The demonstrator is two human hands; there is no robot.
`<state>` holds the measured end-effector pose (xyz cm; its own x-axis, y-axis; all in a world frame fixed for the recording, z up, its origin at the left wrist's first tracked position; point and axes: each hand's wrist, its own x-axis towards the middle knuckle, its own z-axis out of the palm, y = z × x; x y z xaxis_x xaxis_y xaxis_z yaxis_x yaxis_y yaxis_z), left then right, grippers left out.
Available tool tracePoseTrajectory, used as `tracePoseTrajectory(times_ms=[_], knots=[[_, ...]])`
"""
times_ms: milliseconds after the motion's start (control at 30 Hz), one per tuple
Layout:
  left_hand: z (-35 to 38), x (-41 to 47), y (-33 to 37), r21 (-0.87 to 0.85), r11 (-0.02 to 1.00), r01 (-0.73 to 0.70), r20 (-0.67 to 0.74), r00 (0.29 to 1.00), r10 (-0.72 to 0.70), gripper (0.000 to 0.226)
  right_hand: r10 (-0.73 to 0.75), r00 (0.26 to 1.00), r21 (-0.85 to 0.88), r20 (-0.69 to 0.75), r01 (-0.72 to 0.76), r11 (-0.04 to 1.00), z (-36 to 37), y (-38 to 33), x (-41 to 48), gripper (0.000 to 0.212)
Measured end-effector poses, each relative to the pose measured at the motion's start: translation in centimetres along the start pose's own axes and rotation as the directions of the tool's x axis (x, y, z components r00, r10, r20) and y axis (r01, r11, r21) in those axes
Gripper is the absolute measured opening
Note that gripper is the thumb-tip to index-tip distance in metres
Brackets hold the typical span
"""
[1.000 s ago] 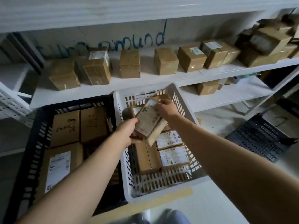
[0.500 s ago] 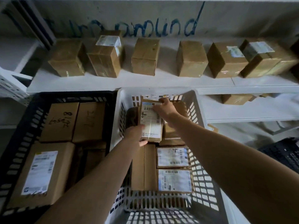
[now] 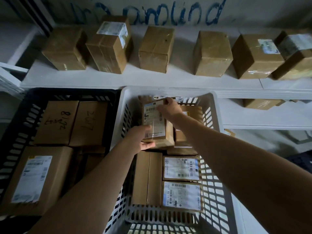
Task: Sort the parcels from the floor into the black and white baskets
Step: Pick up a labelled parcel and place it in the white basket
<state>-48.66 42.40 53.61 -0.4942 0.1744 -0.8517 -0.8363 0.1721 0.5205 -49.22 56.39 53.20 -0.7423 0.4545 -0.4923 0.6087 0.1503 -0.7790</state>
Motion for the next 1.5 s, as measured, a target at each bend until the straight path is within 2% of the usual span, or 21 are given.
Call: tracePoseTrajectory(times_ms=[133,233,267,367,433,467,567,633,767,867,933,1000,1067,1133,1233,1367,1400,1433,1467,1500], knots=[[-0.9,0.4,0.2,-0.053,0.998,0.043,-0.011,0.999,-0.043,0.027,-0.014,1.0,-0.023,-0.012,0.013,1.0,0.2,-0.9,0.0,0.015],[-2.1,1.0,0.2,-0.022,0.996,0.092,-0.031,0.995,-0.093,0.025,-0.032,0.998,0.051,0.061,0.029,0.998,0.8,-1.4,-0.1,0.005],[-2.5,1.3,0.1,0.029,0.995,0.097,-0.044,0.994,-0.096,0.027,-0.038,0.995,0.054,0.09,0.033,0.998,1.1,-1.4,-0.1,0.009],[-2.9,2.0,-0.1,0.214,0.973,0.086,-0.142,0.988,-0.056,0.039,-0.026,0.994,0.058,0.107,0.02,0.998,1.5,-1.1,-0.1,0.041],[-2.8,2.5,-0.2,0.188,0.982,0.028,-0.117,0.993,-0.006,0.05,0.012,0.999,0.039,0.038,-0.014,0.999,1.4,-0.7,0.1,0.043],[-2.6,2.7,-0.1,0.15,0.989,-0.014,-0.065,0.998,0.024,0.053,0.032,0.999,-0.032,-0.005,-0.032,0.999,1.2,-0.5,0.1,0.04],[-1.7,2.7,-0.1,0.097,0.988,-0.122,0.063,0.991,0.117,0.039,0.066,0.997,-0.145,-0.026,-0.069,0.987,0.5,0.3,0.0,0.034],[-0.9,2.7,0.0,0.141,0.968,-0.207,0.108,0.975,0.193,0.03,0.075,0.996,-0.104,-0.05,-0.079,0.991,0.2,0.5,-0.1,0.037],[0.1,3.5,0.1,0.246,0.918,-0.311,0.143,0.948,0.283,0.032,0.08,0.99,-0.148,-0.121,-0.097,0.984,-0.9,0.3,-0.5,0.029],[0.1,4.4,0.0,0.281,0.905,-0.32,0.136,0.946,0.293,0.035,0.089,0.976,-0.027,-0.198,-0.096,0.995,-2.8,0.7,-0.2,0.032],[0.1,4.9,-0.2,0.288,0.911,-0.295,0.111,0.955,0.274,0.037,0.115,0.974,-0.114,-0.197,-0.139,0.984,-3.8,0.5,-1.0,0.03],[0.1,4.9,-0.4,0.266,0.927,-0.265,0.091,0.964,0.25,0.037,0.08,0.982,-0.315,-0.172,-0.131,0.94,-3.8,1.0,-1.6,0.028],[0.1,4.7,-0.4,0.218,0.948,-0.231,0.093,0.972,0.215,0.036,0.148,0.979,-0.281,-0.143,-0.184,0.942,-3.7,1.2,-1.4,0.028],[0.1,4.4,-0.6,0.19,0.961,-0.2,0.128,0.976,0.178,0.038,0.139,0.975,-0.241,-0.175,-0.179,0.954,-3.2,0.9,-1.3,0.028],[-0.1,4.4,-1.2,0.17,0.962,-0.215,0.163,0.969,0.188,0.045,0.021,0.992,-0.526,-0.122,-0.083,0.847,-2.2,1.3,-2.1,0.03],[-0.7,4.1,-1.3,0.13,0.955,-0.266,0.131,0.959,0.25,0.044,0.017,0.995,-0.631,-0.099,-0.076,0.772,-1.8,1.8,-2.7,0.032],[-0.9,3.9,-1.4,0.13,0.954,-0.271,0.125,0.959,0.255,0.041,0.012,0.995,-0.574,-0.101,-0.068,0.816,-1.8,2.3,-2.8,0.033],[-1.2,3.7,-1.5,0.133,0.952,-0.275,0.113,0.959,0.261,0.038,0.051,0.994,-0.4,-0.099,-0.087,0.912,-1.4,2.6,-3.1,0.033],[-1.4,3.4,-1.6,0.134,0.951,-0.278,0.099,0.959,0.266,0.035,0.226,0.966,-0.044,-0.123,-0.233,0.971,-1.0,2.4,-3.3,0.033],[-1.7,3.0,-1.9,0.136,0.951,-0.277,0.082,0.96,0.268,0.035,0.334,0.935,0.262,-0.117,-0.295,0.919,-0.9,2.0,-3.4,0.034]])
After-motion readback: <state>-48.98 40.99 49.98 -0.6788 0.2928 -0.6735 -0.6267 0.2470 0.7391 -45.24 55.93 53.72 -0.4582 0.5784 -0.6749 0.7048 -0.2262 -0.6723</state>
